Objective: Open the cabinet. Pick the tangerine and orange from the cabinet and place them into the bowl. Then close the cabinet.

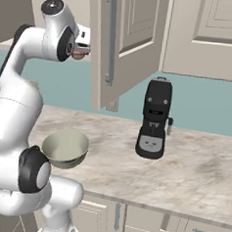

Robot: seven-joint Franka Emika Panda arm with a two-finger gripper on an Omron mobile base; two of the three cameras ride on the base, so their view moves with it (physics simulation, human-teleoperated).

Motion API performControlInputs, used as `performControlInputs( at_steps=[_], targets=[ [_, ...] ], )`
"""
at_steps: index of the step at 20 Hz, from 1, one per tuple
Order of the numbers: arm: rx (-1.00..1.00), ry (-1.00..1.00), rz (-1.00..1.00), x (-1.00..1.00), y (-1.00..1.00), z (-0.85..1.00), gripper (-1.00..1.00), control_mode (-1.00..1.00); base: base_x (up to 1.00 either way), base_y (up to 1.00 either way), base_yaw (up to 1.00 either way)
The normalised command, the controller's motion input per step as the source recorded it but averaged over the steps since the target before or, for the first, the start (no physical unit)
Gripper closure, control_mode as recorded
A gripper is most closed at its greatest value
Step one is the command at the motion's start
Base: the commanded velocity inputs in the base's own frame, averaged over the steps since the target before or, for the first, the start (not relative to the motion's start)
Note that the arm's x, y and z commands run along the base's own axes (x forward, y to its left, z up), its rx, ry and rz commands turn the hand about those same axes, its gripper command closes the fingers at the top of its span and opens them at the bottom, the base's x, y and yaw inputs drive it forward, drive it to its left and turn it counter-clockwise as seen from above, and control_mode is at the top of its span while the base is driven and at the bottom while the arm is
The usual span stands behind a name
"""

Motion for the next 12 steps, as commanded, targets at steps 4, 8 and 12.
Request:
performControlInputs(
  at_steps=[4, 8, 12],
  targets=[
    [0.00, 0.17, 0.00, -1.00, 0.00, -0.26, 1.00, -1.00, 0.00, 0.00, 0.00],
    [0.00, 0.19, 0.00, -1.00, 0.05, -0.39, 1.00, -1.00, 0.00, 0.00, 0.00],
    [0.00, 0.20, 0.00, -1.00, 0.26, -0.85, 1.00, -1.00, 0.00, 0.00, 0.00]
  ],
)
